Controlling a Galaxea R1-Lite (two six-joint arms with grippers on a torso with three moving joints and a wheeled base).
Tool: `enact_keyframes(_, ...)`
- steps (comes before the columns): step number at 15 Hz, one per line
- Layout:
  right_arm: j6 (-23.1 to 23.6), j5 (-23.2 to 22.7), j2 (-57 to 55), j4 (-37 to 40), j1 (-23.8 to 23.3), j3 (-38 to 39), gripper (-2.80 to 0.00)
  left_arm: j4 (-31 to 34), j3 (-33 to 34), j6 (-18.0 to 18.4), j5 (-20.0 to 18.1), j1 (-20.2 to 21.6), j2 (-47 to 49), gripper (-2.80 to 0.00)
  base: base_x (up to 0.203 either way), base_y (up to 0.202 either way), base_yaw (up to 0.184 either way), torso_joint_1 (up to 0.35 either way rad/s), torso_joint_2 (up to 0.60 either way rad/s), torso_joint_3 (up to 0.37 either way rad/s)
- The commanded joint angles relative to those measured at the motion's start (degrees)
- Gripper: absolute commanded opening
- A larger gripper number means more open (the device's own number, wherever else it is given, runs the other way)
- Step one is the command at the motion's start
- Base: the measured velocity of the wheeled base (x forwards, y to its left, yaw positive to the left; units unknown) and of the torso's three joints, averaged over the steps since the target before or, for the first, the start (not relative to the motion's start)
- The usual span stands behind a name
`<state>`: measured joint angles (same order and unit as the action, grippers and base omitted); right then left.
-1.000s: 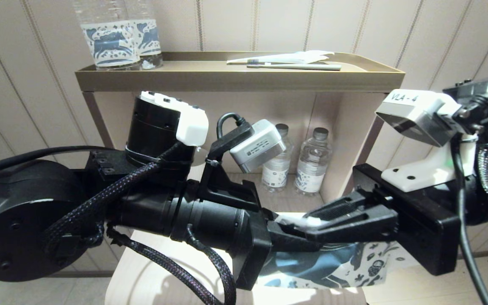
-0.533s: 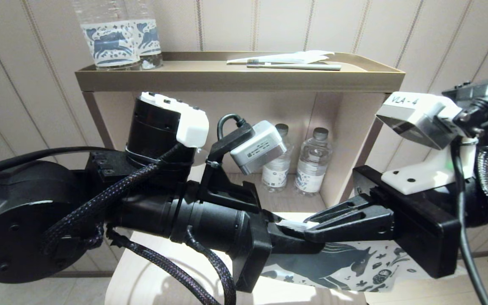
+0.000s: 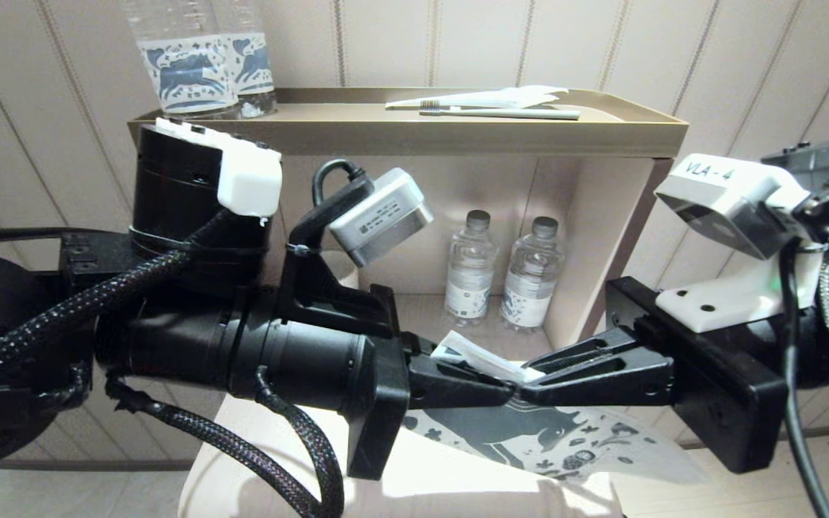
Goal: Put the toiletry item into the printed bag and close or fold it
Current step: Close the strorage bag and place it on the desk
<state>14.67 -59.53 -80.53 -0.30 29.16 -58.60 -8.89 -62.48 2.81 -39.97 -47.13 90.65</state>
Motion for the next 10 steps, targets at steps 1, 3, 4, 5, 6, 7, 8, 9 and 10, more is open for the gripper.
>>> enact_keyframes(1, 0.10, -0.41, 0.13, 0.13, -0.07, 0.15, -2.80, 0.16, -0.10, -0.06, -0.02, 1.08, -1.96, -2.80, 0.000, 0.000, 0.000, 0.000, 0.00, 0.000)
enact_keyframes(3, 0.19, -0.33, 0.20, 0.07, -0.44, 0.24, -2.80, 0.46, 0.09, -0.08, 0.16, 2.43, -3.14, -2.80, 0.000, 0.000, 0.000, 0.000, 0.00, 0.000)
enact_keyframes(4, 0.19, -0.41, 0.20, 0.04, -1.15, 0.24, -2.80, 1.20, 0.15, -0.05, 0.23, 3.56, -4.36, -2.80, 0.000, 0.000, 0.000, 0.000, 0.00, 0.000)
enact_keyframes(5, 0.19, -0.41, 0.09, 0.04, -1.21, 0.24, -2.80, 2.34, 0.21, -0.02, 0.30, 4.97, -5.69, -2.80, 0.000, 0.000, 0.000, 0.000, 0.00, 0.000)
enact_keyframes(6, 0.19, -0.33, 0.02, 0.04, -1.30, 0.24, -2.80, 3.27, 0.27, -0.01, 0.33, 6.56, -7.03, -2.80, 0.000, 0.000, 0.000, 0.000, 0.00, 0.000)
enact_keyframes(7, 0.19, -0.33, 0.02, 0.04, -1.58, 0.33, -2.80, 3.69, 0.32, 0.00, 0.33, 8.37, -8.02, -2.80, 0.000, 0.000, 0.000, 0.000, 0.00, 0.000)
enact_keyframes(8, 0.26, -0.33, 0.02, 0.04, -1.65, 0.40, -2.80, 3.85, 0.34, -0.01, 0.34, 10.10, -8.53, -2.80, 0.000, 0.000, 0.000, 0.000, 0.00, 0.000)
enact_keyframes(9, 0.83, -0.33, 0.11, 0.04, -1.74, 0.53, -2.80, 4.07, 0.34, -0.07, 0.34, 11.84, -9.39, -2.80, 0.000, 0.000, 0.000, 0.000, 0.00, 0.000)
enact_keyframes(10, 1.22, -0.33, 0.11, 0.04, -2.05, 0.59, -2.80, 4.68, 0.30, -0.02, 0.34, 13.30, -10.51, -2.80, 0.000, 0.000, 0.000, 0.000, 0.00, 0.000)
